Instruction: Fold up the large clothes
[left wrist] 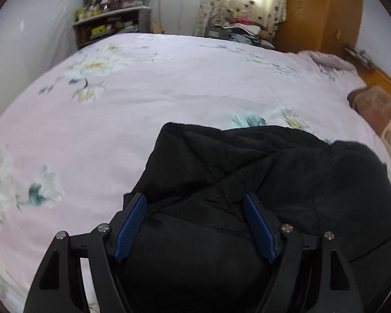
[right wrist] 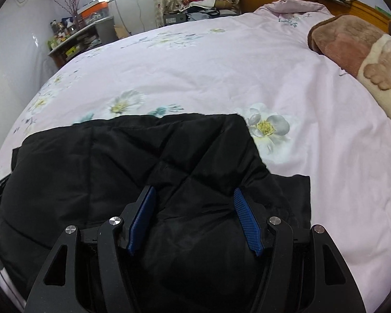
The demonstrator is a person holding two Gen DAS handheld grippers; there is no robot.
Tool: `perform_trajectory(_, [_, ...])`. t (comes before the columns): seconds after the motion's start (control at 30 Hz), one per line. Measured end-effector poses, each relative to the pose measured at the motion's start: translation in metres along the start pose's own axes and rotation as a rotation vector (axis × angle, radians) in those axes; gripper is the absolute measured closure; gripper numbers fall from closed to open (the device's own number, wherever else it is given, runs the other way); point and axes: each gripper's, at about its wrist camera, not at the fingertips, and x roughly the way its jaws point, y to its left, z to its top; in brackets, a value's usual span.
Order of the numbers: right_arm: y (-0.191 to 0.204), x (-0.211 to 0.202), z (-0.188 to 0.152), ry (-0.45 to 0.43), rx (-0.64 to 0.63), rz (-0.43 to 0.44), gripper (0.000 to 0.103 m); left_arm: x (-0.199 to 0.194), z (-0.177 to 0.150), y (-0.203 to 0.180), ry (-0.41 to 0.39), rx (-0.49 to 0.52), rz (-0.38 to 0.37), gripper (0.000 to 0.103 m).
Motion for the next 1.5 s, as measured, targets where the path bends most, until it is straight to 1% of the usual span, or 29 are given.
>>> perform_trajectory(0.1, [-0.002,0.003,-0.002,0.010,0.017,-0.018,0.041,-0.005,0.001,-0.002,0.008,0.004,0.023,0.024])
perform_trajectory(0.13, [-0.001,0.000,-0.001,0.015,0.015,-0.028,0.041,-0.010,0.005,-0.003,0.018,0.006,0.030,0.027])
perform_trajectory(0.2, [0.001,-0.014,0.004,0.010,0.019,-0.038,0.041,-0.027,0.013,-0.006,0.012,-0.005,0.016,0.028])
perform_trajectory(0.23, [0.003,-0.027,0.006,-0.012,0.023,-0.025,0.041,-0.039,0.018,-0.011,-0.010,0.000,-0.002,0.029])
perform_trajectory(0.3, [0.008,-0.047,0.009,-0.067,0.024,0.020,0.041,-0.056,0.026,-0.025,-0.061,0.031,-0.069,0.029])
perform_trajectory(0.37, [0.018,-0.057,0.013,-0.099,0.004,0.049,0.041,-0.065,0.035,-0.052,-0.090,0.093,-0.128,0.029])
perform_trajectory(0.43, [0.032,-0.053,0.019,-0.089,-0.035,0.063,0.041,-0.058,0.040,-0.081,-0.090,0.159,-0.170,0.029])
perform_trajectory(0.53, [0.048,-0.031,0.024,-0.049,-0.082,0.051,0.041,-0.025,0.042,-0.113,-0.009,0.221,-0.183,0.029])
perform_trajectory(0.57, [0.050,-0.022,0.024,-0.034,-0.088,0.044,0.041,-0.011,0.040,-0.122,0.013,0.250,-0.171,0.029])
perform_trajectory(0.63, [0.046,-0.005,0.025,0.001,-0.089,0.022,0.041,0.014,0.031,-0.129,0.026,0.317,-0.093,0.026])
perform_trajectory(0.67, [0.041,0.006,0.025,0.016,-0.081,0.024,0.041,0.024,0.028,-0.127,0.040,0.310,-0.080,0.026])
perform_trajectory(0.73, [0.031,0.018,0.024,0.026,-0.055,0.037,0.041,0.037,0.027,-0.122,0.062,0.253,-0.090,0.026])
perform_trajectory(0.77, [0.028,0.023,0.023,0.032,-0.038,0.035,0.041,0.038,0.027,-0.122,0.066,0.252,-0.083,0.026])
perform_trajectory(0.83, [0.031,0.028,0.022,0.046,-0.051,0.013,0.041,0.034,0.028,-0.125,0.075,0.275,-0.067,0.027])
perform_trajectory(0.9, [0.031,0.018,0.025,0.047,-0.048,0.010,0.041,0.020,0.034,-0.120,0.065,0.273,-0.079,0.030])
perform_trajectory(0.93, [0.030,0.011,0.027,0.030,-0.047,0.011,0.041,0.009,0.038,-0.112,0.039,0.266,-0.077,0.030])
perform_trajectory(0.97, [0.027,-0.004,0.028,-0.012,-0.046,0.010,0.041,0.002,0.041,-0.103,0.011,0.262,-0.069,0.030])
perform_trajectory(1.03, [0.019,-0.016,0.030,-0.060,-0.036,0.003,0.041,-0.003,0.047,-0.083,-0.028,0.259,-0.014,0.030])
perform_trajectory(1.07, [0.013,-0.018,0.029,-0.065,-0.021,-0.004,0.041,0.001,0.049,-0.071,-0.027,0.252,0.018,0.030])
perform_trajectory(1.13, [-0.004,-0.002,0.027,-0.022,-0.001,-0.059,0.041,0.019,0.047,-0.046,0.015,0.219,0.055,0.029])
perform_trajectory(1.2, [-0.016,0.017,0.021,0.012,0.016,-0.073,0.041,0.032,0.041,-0.034,0.038,0.191,0.005,0.028])
perform_trajectory(1.23, [-0.023,0.025,0.018,0.016,0.050,-0.058,0.040,0.035,0.036,-0.034,0.028,0.185,0.010,0.028])
perform_trajectory(1.27, [-0.026,0.029,0.016,0.009,0.074,-0.055,0.039,0.037,0.032,-0.037,0.004,0.198,0.030,0.028])
perform_trajectory(1.33, [-0.026,0.035,0.013,0.003,0.069,-0.075,0.039,0.043,0.027,-0.043,-0.018,0.201,0.056,0.028])
perform_trajectory(1.4, [-0.026,0.043,0.011,0.001,0.066,-0.090,0.039,0.048,0.026,-0.037,-0.024,0.159,0.037,0.028])
perform_trajectory(1.5, [-0.028,0.051,0.010,-0.005,0.070,-0.085,0.038,0.056,0.024,-0.028,-0.018,0.119,0.004,0.028])
